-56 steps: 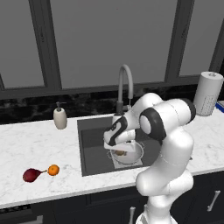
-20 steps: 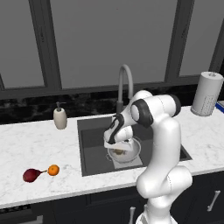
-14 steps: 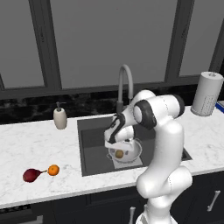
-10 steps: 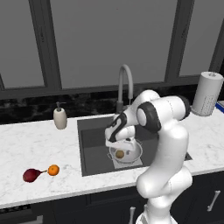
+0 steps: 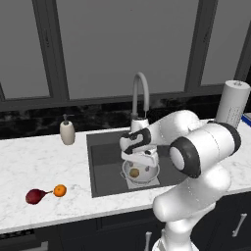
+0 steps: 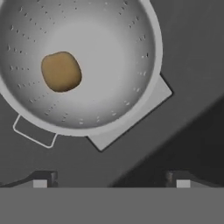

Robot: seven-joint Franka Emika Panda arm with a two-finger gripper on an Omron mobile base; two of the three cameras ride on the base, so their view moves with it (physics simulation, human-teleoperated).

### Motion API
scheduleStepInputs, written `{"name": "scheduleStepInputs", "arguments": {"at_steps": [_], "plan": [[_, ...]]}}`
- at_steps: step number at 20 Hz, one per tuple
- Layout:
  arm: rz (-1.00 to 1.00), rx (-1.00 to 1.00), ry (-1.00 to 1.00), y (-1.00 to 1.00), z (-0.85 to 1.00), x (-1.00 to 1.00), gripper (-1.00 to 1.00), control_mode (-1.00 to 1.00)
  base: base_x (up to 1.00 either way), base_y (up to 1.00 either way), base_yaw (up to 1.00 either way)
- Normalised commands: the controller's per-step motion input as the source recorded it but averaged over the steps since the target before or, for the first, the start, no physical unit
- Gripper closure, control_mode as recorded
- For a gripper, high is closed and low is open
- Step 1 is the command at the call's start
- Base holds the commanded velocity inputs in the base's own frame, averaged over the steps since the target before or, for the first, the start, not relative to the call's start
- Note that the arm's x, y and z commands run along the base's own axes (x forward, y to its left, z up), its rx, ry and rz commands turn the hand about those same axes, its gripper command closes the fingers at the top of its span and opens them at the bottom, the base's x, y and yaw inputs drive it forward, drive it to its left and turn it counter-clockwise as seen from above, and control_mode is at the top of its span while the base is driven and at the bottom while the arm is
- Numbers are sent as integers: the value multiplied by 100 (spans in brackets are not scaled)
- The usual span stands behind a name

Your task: Put the colander in the sink, put the tangerine, kiwi, pear in the colander, and turn on the sink faucet and pour water over the colander.

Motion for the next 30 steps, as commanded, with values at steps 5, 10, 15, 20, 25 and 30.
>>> {"name": "scheduleStepInputs", "arguments": {"at_steps": [5, 10, 15, 20, 25, 30], "plan": [[-2, 0, 1, 0, 74, -64, -100, -100, 0, 0, 0], [0, 0, 0, 14, 65, -89, -100, -100, 0, 0, 0], [0, -1, -2, 36, 74, -68, -100, -100, 0, 0, 0], [7, -3, 0, 55, 44, -76, -100, -100, 0, 0, 0], [26, -2, -2, 76, 13, -49, -100, -100, 0, 0, 0], [50, 0, -1, 78, 0, -8, -100, -100, 0, 0, 0]]}}
